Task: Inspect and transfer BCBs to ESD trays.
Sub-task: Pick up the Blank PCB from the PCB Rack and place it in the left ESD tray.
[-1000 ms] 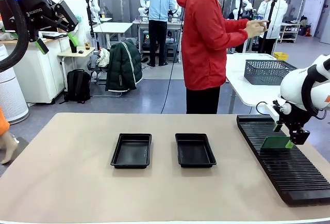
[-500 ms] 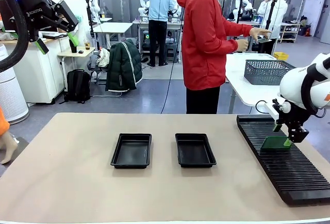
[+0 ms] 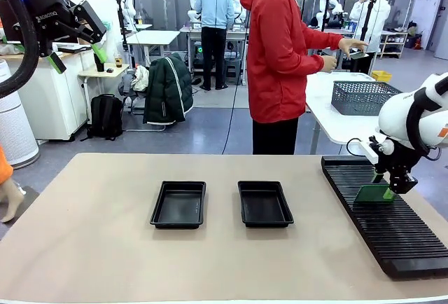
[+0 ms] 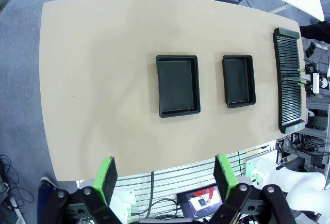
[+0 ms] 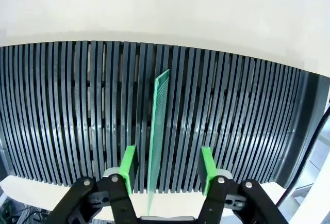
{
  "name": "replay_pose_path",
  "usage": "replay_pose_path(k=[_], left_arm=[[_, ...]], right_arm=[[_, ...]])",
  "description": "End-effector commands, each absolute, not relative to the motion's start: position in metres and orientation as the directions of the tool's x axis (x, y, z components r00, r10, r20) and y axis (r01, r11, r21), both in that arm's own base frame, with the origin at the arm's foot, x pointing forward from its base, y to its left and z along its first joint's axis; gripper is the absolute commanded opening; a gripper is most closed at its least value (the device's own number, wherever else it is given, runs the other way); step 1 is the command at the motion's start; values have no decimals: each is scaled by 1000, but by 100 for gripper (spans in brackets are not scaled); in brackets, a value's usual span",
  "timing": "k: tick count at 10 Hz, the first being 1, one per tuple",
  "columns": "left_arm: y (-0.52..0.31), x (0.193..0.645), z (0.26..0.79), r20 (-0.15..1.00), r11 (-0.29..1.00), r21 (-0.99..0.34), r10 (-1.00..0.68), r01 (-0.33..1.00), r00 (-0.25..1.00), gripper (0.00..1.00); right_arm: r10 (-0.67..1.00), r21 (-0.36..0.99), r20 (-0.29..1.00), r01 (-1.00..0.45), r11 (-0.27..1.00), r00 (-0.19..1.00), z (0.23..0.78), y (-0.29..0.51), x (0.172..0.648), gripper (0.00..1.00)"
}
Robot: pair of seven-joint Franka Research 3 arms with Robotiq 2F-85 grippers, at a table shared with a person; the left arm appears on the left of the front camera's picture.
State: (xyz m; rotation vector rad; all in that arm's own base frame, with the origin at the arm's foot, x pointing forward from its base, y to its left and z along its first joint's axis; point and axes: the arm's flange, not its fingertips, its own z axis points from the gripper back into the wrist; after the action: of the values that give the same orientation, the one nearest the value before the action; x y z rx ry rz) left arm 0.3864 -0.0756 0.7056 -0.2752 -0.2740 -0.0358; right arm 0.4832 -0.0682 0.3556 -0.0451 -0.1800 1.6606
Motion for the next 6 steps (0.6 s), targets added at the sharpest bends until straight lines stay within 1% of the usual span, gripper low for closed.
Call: replay_pose_path(k=[1,2,3,4,5,6], left_arm=[[-74,385,705,272,961,-266,6,69,962,100],[-74,385,705,272,961,-266,6,69,962,100],[-74,385,705,272,961,-266,6,69,962,100],[-74,385,705,272,961,-266,6,69,962,100],[-74,385,705,272,961,-266,6,69,962,100],[-74,385,705,272,961,-266,6,69,962,100]], right_arm=[[990,-127,71,-985,-115,-124,357,-76,488,58],[990,-128,70,-985,-113,-122,357,-77,488,57],[990,-128,76,-986,-110,-121,356,-78,487,52],[990,-127,76,-986,-110,-120,356,-79,487,51],[989,-127,80,-985,-114,-125,355,-79,487,46],[988,-123,85,-985,-119,-130,354,-80,486,45]])
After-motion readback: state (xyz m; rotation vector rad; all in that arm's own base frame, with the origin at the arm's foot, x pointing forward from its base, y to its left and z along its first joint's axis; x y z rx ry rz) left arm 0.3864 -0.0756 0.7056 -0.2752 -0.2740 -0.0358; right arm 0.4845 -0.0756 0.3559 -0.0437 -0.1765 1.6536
